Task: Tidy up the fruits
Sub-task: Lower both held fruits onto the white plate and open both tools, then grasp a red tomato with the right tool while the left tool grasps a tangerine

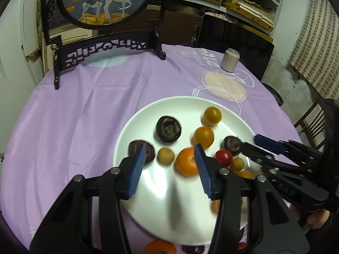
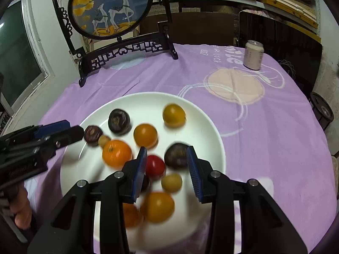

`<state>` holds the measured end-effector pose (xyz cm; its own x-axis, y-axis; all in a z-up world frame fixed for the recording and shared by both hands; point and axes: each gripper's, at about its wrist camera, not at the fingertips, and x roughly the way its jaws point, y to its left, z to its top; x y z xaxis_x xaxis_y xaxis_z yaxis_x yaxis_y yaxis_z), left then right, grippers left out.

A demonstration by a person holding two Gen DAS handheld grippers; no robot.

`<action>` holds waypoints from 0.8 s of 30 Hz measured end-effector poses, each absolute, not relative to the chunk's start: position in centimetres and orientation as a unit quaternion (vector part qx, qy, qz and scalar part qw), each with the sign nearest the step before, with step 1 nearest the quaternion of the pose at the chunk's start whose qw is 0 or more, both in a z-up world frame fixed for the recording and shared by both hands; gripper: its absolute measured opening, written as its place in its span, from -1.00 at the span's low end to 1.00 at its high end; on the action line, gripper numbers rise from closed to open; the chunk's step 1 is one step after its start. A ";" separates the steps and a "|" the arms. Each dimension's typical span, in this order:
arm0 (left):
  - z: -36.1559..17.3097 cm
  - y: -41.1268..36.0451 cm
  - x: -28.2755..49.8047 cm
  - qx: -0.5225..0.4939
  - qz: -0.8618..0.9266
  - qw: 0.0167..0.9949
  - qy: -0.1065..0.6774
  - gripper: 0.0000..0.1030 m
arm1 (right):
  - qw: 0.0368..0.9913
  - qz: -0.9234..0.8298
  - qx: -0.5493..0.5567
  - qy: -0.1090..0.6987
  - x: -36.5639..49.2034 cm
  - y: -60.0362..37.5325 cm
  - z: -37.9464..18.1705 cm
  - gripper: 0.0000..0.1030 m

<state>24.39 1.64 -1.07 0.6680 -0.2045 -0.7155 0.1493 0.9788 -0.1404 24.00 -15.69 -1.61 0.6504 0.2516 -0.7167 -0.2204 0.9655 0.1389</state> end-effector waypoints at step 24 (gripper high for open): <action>-2.1 7.1 13.6 -0.057 -0.083 0.921 0.376 0.13 | 0.852 0.221 -0.015 0.475 10.9 -12.2 -6.2 -0.28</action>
<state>13.58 7.14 -2.11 0.7034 -0.1960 -0.6833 0.1105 0.9797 -0.1672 10.89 -12.17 -6.15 0.4506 0.3622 -0.8160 -0.3900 0.9020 0.1850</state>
